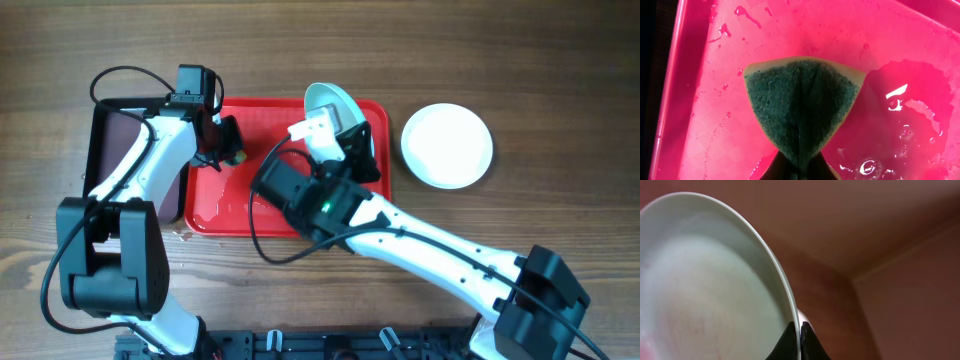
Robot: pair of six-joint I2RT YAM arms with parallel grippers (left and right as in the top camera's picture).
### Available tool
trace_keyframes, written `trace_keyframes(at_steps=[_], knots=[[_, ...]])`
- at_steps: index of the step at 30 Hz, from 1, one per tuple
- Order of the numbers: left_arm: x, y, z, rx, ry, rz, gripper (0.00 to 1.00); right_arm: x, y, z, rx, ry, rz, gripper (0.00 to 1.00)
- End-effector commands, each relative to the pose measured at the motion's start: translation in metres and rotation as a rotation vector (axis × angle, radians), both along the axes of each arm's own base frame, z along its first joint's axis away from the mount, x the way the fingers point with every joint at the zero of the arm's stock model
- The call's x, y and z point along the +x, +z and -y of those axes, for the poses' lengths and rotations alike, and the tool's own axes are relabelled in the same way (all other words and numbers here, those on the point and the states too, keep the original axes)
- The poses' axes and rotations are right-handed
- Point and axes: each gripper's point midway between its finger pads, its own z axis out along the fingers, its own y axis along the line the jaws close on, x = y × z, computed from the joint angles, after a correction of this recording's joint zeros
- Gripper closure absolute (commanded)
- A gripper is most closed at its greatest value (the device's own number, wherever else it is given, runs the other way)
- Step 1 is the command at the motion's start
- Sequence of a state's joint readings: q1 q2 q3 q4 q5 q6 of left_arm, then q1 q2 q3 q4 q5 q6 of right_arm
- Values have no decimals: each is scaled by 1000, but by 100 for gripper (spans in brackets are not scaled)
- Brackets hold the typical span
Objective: Clean dirty plates on tray and stack at the side
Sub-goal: 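Lift the pale-green plate with the right gripper and tilt it up, then carry the pale-green plate right and lower it onto the white plates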
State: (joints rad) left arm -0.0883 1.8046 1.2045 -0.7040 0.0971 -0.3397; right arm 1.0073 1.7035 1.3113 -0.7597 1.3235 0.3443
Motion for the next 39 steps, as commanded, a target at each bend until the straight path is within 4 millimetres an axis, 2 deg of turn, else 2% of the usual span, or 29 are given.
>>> trace_keyframes(at_steps=[1,12,14,19,23,28,32,35,39], knots=[[5,12,-4,5,23,34,96,-8,33,6,-109,-52,146,96],[5,12,-4,6,23,31,96,-9,33,4,-127,-43,133,96],[5,12,-4,5,23,30,96,-6,27,4,-102,-34,106,96],[5,12,-5,6,23,30,96,8,-13,2,25,23,-95,96],[4,12,-5,6,23,30,96,16,-49,6,197,35,-270,96],[4,12,-5,6,23,27,96,25,-82,21,452,2,-469,96],[4,12,-5,6,23,27,96,35,-85,39,680,-4,-576,96],[4,12,-5,6,23,27,96,45,-83,63,817,-12,-622,96],[4,12,-5,6,23,27,96,54,-88,116,975,-109,-652,96]])
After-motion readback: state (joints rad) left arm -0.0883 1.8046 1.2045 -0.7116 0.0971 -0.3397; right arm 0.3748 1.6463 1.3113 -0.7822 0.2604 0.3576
